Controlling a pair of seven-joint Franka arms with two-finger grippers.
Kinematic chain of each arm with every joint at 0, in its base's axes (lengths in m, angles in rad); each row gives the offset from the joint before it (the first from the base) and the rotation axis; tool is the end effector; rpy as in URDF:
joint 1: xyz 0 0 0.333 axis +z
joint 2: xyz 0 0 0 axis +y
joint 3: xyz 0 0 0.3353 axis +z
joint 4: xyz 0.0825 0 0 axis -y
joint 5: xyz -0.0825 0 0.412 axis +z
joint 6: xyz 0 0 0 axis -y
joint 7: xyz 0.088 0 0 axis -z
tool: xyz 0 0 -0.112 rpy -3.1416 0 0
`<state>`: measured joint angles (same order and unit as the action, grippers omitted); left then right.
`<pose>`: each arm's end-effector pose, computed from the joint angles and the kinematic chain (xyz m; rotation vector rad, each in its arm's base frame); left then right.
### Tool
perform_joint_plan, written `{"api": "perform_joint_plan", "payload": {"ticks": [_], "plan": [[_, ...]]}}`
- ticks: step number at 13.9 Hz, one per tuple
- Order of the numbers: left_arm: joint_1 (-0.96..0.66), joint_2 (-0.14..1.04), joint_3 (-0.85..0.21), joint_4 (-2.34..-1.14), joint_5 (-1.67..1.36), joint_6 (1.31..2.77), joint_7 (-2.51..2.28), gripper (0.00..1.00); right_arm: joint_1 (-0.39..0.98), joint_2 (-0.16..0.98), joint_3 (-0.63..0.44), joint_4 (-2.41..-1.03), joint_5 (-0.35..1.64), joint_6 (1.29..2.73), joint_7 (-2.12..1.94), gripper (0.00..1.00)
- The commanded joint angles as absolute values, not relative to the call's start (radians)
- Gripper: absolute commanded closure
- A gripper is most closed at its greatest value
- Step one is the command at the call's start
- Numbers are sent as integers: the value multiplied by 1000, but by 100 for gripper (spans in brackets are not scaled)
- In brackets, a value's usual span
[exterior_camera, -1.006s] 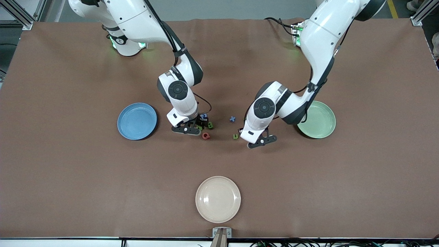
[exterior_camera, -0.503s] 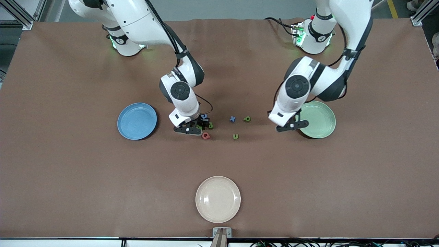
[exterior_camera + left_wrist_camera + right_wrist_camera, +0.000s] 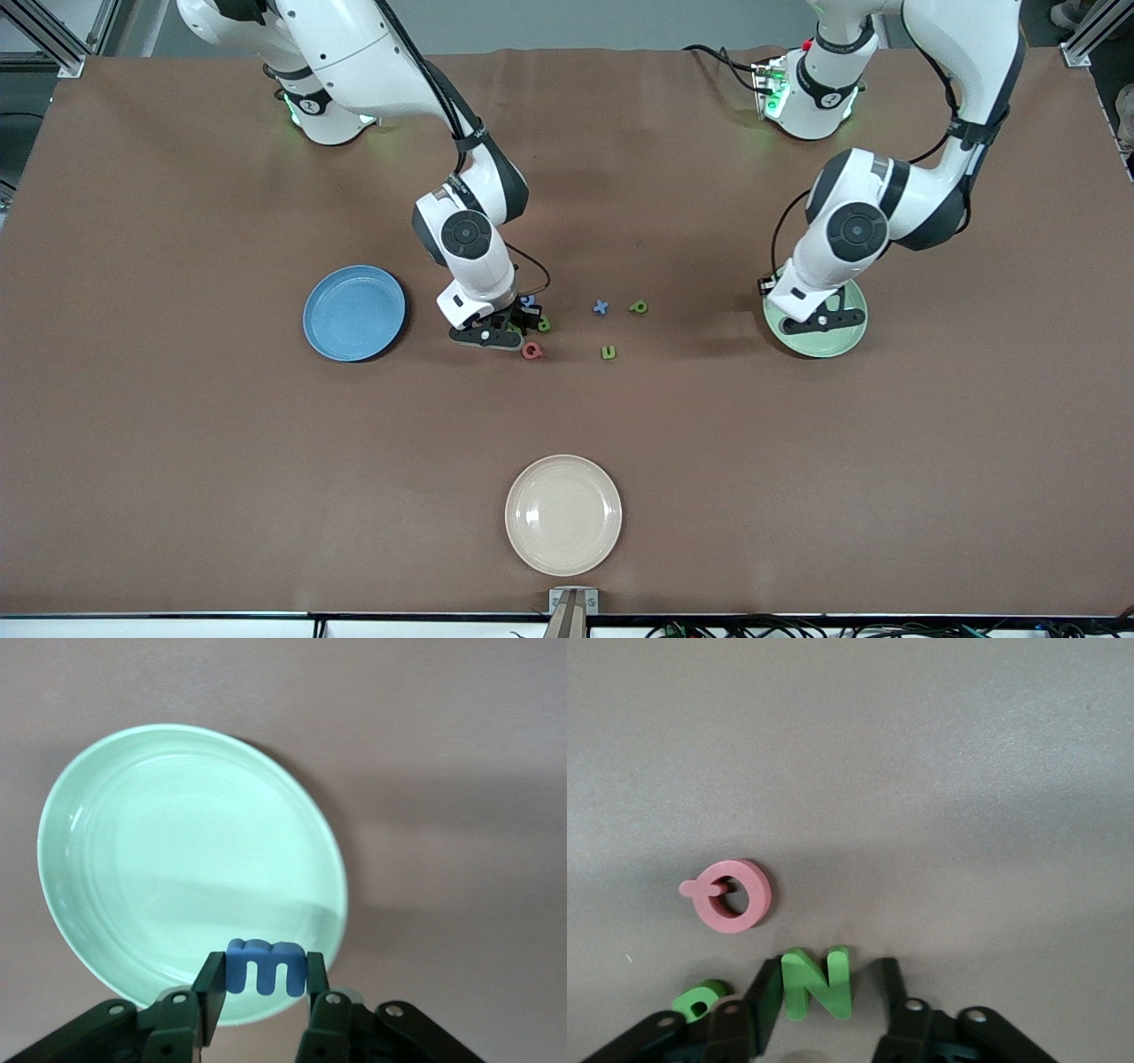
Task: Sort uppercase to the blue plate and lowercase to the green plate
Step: 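Release the m on the green plate while the right gripper lifts the N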
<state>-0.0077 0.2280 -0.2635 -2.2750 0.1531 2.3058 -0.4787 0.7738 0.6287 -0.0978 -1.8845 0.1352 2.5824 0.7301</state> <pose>0.5142 -0.1415 0.2364 -3.0198 -0.1436 0.2376 0.5211 0.4191 0.1671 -3.0701 0.2236 -0.0683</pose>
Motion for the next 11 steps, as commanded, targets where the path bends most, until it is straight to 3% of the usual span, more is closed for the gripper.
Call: {"api": "perform_joint_plan", "payload": {"ticks": [1, 2, 3, 5, 8, 9, 10, 11], "plan": [[47, 190, -272, -2353, 167, 2376, -410, 85, 788, 640, -107, -1871, 132, 2574, 736, 80], [63, 199, -272, -2362, 167, 2402, -388, 85, 784, 638, -109, -1871, 132, 2569, 738, 95], [74, 207, -270, -2370, 169, 2419, -376, 85, 779, 637, -109, -1871, 132, 2565, 735, 100], [86, 219, -270, -2384, 169, 2448, -353, 84, 766, 620, -117, -1871, 132, 2502, 700, 100], [92, 227, -270, -2404, 169, 2464, -347, 80, 700, 528, -143, -1844, 132, 2262, 504, 100], [92, 227, -270, -2404, 169, 2464, -345, 61, 677, 503, -156, -1835, 132, 2197, 432, 100], [91, 229, -270, -2404, 169, 2462, -345, 27, 652, 474, -172, -1832, 132, 2139, 337, 100], [87, 229, -270, -2404, 169, 2461, -345, 8, 632, 454, -184, -1832, 132, 2097, 265, 100]]}}
